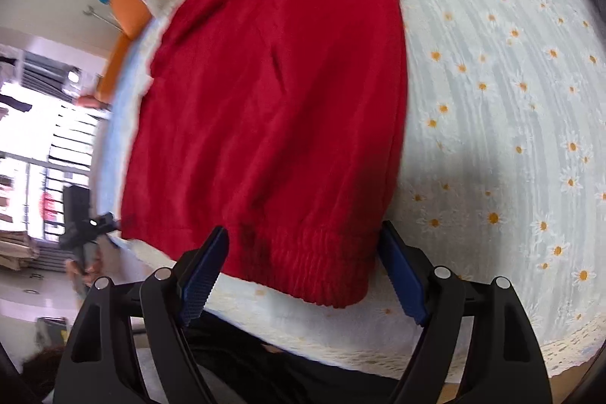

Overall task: Fold large clothes
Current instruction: 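Move both tools down to the ribbed hem of the folded shirt, then grasp the ribbed hem with the right tool while the left tool grasps beside it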

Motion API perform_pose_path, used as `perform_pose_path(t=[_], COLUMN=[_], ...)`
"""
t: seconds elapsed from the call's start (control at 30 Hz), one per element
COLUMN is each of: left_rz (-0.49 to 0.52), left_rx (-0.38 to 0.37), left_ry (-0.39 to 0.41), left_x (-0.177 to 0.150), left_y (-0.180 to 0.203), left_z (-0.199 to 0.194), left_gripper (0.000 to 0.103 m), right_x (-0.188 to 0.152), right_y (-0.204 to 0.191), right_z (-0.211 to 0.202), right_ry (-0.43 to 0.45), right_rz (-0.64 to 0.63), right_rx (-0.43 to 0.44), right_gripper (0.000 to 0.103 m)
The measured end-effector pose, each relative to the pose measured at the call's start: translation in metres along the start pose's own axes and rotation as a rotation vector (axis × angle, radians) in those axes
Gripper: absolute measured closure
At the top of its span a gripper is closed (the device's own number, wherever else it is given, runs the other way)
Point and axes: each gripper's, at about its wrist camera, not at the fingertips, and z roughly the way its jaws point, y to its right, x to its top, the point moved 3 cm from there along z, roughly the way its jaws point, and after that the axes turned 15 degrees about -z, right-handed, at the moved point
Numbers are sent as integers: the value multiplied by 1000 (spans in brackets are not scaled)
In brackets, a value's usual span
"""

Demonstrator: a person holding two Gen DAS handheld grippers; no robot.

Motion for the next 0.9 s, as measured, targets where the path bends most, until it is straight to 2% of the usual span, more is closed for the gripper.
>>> perform_pose_path(t=[0.07, 0.13, 0.2, 0.27, 0.4, 0.43, 0.53, 0.6, 0.67, 0.77, 0.8, 0.9], left_rz=[0, 42, 48, 38, 80, 86, 51, 26, 44, 21, 6, 3], left_rx=[22, 61, 63, 21, -62, -63, -12, -10, -8, -87, -112, -118], left_ry=[-15, 6, 20, 22, 46, 44, 11, -19, 1, 4, 3, 9], left_x=[-3, -7, -7, -6, -5, -5, -3, -5, -7, -4, -1, 2], left_y=[-5, 0, 7, 10, 23, 23, 15, 7, 10, 8, 9, 11], left_z=[11, 15, 13, 7, -12, -12, 8, 22, 23, 12, 10, 9], left_gripper=[2, 2, 2, 2, 2, 2, 2, 2, 2, 2, 2, 2], right_x=[-3, -2, 1, 8, 17, 18, 10, 10, 14, 21, 22, 22], right_y=[-6, -18, -25, -30, -37, -37, -22, -24, -30, -30, -30, -28], right_z=[9, 11, 9, 4, -12, -9, 24, 24, 15, 5, 4, 8], right_ry=[-22, -39, -33, -27, 32, 25, -86, -65, -36, -9, -10, -36], right_rz=[-43, -103, -111, -103, -86, -75, -21, -25, -24, -6, -5, -21], right_rx=[-47, -105, -88, -59, 70, 75, 23, 25, 48, 103, 96, 33], right_gripper=[23, 23, 23, 23, 23, 23, 23, 20, 21, 22, 28, 36])
